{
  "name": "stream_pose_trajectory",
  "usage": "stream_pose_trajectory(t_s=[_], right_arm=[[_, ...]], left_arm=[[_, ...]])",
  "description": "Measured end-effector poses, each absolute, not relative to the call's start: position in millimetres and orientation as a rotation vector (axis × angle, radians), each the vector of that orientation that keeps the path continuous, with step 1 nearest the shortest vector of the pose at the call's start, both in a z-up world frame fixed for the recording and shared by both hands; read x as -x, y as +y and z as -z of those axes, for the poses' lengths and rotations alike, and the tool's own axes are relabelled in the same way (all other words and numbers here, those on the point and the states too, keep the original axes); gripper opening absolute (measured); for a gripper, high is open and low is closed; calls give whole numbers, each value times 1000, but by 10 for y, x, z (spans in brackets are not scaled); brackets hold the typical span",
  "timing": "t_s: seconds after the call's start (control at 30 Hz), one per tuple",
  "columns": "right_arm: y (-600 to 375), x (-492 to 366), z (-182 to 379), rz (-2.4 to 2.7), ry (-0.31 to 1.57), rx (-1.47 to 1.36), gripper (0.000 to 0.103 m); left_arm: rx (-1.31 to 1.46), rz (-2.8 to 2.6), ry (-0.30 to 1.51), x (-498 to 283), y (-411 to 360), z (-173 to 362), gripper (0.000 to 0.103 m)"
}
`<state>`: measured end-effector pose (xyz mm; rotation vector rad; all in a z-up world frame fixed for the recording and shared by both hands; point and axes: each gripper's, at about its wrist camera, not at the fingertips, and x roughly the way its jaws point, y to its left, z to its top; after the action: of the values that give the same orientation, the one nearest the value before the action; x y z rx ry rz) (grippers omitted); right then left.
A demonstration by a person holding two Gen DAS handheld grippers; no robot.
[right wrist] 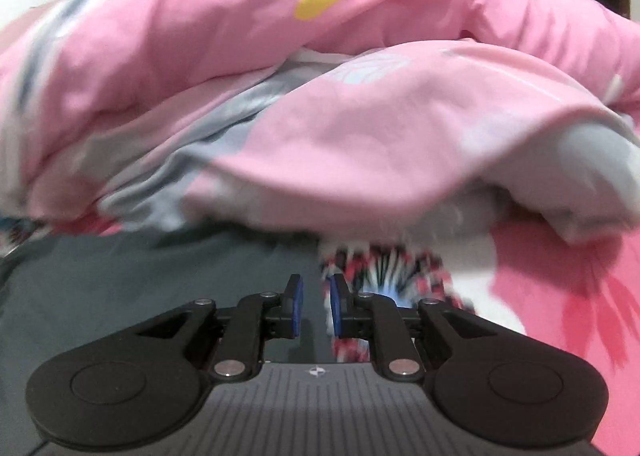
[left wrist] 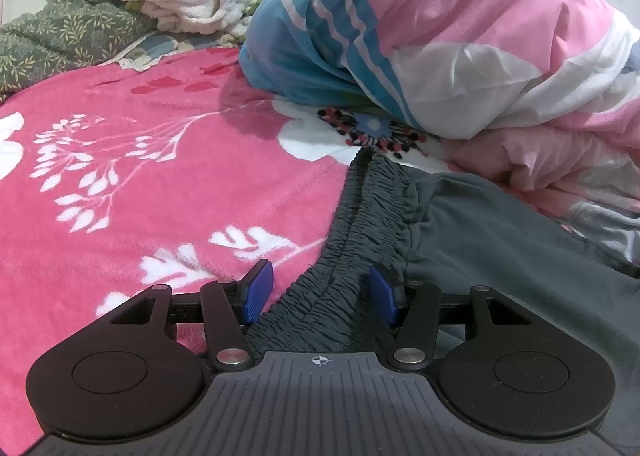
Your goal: Fold clothes
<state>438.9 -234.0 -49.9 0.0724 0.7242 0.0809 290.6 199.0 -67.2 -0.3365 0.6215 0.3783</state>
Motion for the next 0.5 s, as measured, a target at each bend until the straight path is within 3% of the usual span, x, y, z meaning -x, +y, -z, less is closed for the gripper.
stream_pose_trajectory(t_s=[0.3, 0.5], right_arm=[[-2462, -5655, 738, -34, 789, -66, 10], [-2577, -5869, 774, -29, 769, -158, 8]], left_arm=[[292, -396, 623, -2949, 1926, 676, 55], [257, -417, 619, -2981, 1874, 691, 56]])
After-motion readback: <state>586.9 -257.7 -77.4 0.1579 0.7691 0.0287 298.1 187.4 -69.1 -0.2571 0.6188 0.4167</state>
